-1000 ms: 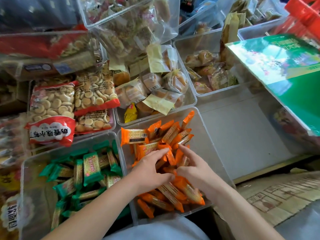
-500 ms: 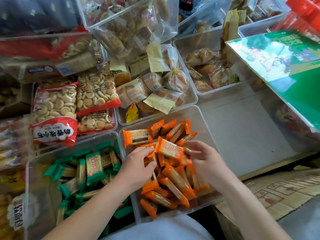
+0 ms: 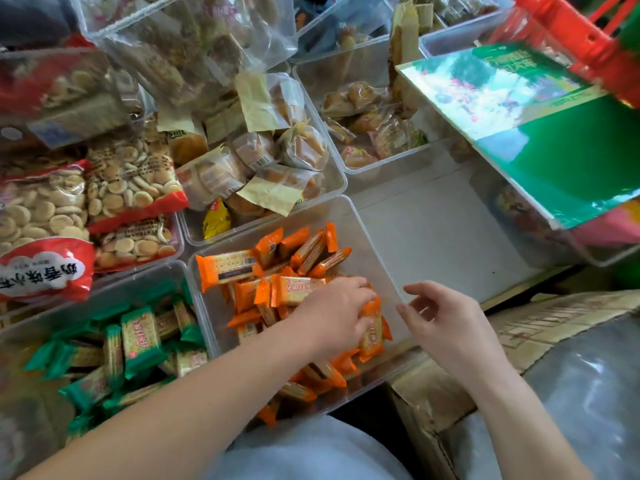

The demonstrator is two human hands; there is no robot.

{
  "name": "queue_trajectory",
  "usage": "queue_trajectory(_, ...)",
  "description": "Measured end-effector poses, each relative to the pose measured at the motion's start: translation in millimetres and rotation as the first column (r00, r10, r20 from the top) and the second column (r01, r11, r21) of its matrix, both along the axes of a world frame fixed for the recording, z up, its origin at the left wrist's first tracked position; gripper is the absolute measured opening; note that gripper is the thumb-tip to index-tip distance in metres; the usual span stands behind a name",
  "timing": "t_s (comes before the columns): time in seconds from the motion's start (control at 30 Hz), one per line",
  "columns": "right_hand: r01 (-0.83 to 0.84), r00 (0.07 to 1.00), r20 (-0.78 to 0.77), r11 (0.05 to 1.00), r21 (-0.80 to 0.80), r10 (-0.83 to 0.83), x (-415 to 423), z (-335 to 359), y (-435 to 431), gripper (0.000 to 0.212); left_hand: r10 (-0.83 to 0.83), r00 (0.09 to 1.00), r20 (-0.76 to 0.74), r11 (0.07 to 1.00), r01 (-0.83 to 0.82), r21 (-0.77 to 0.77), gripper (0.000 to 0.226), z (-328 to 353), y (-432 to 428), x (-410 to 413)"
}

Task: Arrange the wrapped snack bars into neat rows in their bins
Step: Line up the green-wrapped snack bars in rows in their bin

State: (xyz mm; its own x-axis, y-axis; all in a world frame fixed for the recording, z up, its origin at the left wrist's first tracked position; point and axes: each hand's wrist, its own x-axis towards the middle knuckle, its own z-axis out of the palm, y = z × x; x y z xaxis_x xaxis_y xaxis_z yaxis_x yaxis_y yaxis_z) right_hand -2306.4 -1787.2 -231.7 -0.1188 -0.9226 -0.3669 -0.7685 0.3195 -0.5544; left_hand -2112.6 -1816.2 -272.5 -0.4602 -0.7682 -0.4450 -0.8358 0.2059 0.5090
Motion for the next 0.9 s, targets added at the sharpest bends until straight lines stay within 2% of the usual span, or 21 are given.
queue_trajectory(0.07,0.004,0.999,-0.037,1.000,0.024,-0.003,-5.2,0.2,2.6,0.029,-0.027,0.992,0.123,0.999,0.021,0.050,0.063,-13.3,-14.0,-23.1)
queue_trajectory(0.13,0.027,1.000,-0.001,0.998,0.050,-0.027,-10.8,-0.5,6.7,0.032,-0.004,0.980,0.199,0.994,-0.018,0.110,0.070,-27.7,-20.7,-34.2)
queue_trajectory(0.23,0.084,0.991,0.099,0.994,0.066,-0.091,-18.1,-3.5,10.0,0.028,0.027,0.980,0.196,0.980,-0.065,0.190,0.079,-32.8,-20.6,-28.8)
queue_trajectory(0.37,0.091,0.986,0.132,0.992,0.086,-0.102,-21.9,-6.2,13.2,0.028,0.002,0.987,0.161,0.971,-0.040,0.234,0.083,-5.9,-10.8,5.2)
queue_trajectory(0.43,0.088,0.988,0.122,0.994,0.070,-0.096,-19.2,-6.4,11.6,0.028,0.008,0.985,0.172,0.976,-0.046,0.213,0.077,6.9,-3.9,31.6)
queue_trajectory(0.63,0.045,0.996,0.074,0.997,0.062,-0.050,-15.1,-6.8,6.3,0.029,0.200,0.975,0.095,0.972,-0.210,0.102,0.064,30.1,11.7,80.5)
queue_trajectory(0.77,-0.008,0.998,0.056,0.999,0.053,0.005,-10.6,-5.4,6.1,0.034,0.329,0.942,0.070,0.944,-0.328,-0.015,0.080,28.5,19.3,81.3)
queue_trajectory(0.9,-0.072,0.993,0.091,0.997,0.039,0.068,-3.5,2.4,3.6,0.029,0.473,0.881,0.016,0.878,-0.470,-0.085,0.073,21.4,17.5,77.9)
